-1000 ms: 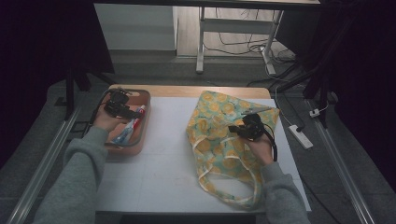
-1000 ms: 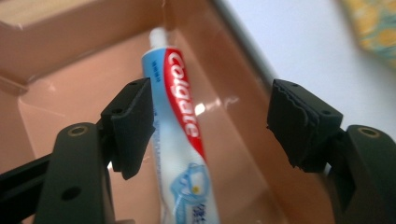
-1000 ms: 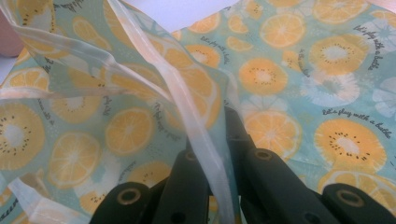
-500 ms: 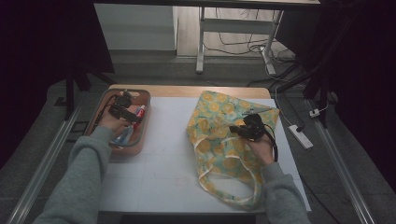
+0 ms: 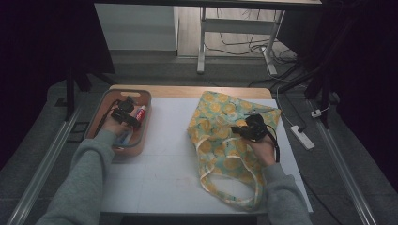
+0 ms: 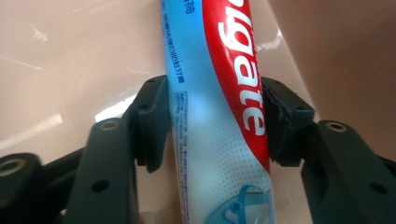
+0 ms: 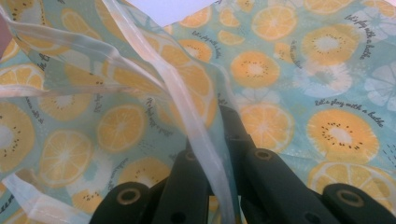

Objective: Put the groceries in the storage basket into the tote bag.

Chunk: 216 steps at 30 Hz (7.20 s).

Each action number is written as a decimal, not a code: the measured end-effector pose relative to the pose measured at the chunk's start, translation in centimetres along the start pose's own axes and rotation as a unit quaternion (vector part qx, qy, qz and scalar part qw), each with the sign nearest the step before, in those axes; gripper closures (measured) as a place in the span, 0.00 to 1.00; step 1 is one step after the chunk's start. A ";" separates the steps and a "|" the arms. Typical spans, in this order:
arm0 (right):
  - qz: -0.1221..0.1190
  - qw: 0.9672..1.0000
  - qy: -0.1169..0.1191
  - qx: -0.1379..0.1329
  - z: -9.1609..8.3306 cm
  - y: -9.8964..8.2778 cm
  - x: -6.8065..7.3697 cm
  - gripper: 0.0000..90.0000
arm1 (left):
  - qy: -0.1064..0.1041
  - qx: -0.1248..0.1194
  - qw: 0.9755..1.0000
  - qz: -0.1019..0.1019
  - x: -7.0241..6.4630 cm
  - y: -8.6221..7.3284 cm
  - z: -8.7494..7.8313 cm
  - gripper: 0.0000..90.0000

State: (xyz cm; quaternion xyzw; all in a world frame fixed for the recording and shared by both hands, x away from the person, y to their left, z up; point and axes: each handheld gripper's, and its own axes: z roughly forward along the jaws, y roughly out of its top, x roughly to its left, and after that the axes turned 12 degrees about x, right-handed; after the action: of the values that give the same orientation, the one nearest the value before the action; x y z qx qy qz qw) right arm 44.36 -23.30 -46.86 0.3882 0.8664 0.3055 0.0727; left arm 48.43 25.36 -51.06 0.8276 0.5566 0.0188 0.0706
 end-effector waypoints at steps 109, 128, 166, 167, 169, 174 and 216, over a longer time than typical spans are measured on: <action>0.027 0.995 0.023 -0.094 -0.4 5.2 2.8 1.00 | -0.259 -0.164 0.917 0.255 -16.1 -8.4 -9.0 0.84; 0.022 0.992 0.032 -0.118 -0.1 7.0 4.5 1.00 | -0.262 -0.117 0.917 0.278 -20.8 -6.3 -6.5 0.84; 0.024 0.985 0.059 -0.162 -1.7 5.9 5.2 1.00 | -0.276 -0.090 0.928 0.232 -23.0 -1.4 -3.7 0.85; 0.024 0.985 0.060 -0.162 -1.8 5.9 5.3 1.00 | -0.275 -0.092 0.930 0.228 -23.1 -1.1 -3.6 0.85; 0.021 0.984 0.063 -0.167 -1.9 5.8 5.4 1.00 | -0.267 -0.092 0.934 0.219 -23.4 -0.4 -3.5 0.85; 0.012 0.982 0.064 -0.176 -2.4 5.5 5.9 1.00 | -0.265 -0.097 0.939 0.195 -23.5 1.1 -3.0 0.85; -0.009 0.986 0.058 -0.154 -2.5 2.9 6.5 1.00 | -0.172 -0.109 0.955 0.214 -25.5 -0.6 0.2 0.48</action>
State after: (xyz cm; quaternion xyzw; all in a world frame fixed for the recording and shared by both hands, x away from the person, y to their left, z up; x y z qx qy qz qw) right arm 40.78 -18.35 -42.48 0.3460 0.8153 0.4567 0.0839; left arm 38.20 1.97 -50.15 0.9053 0.3405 -0.0485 0.2494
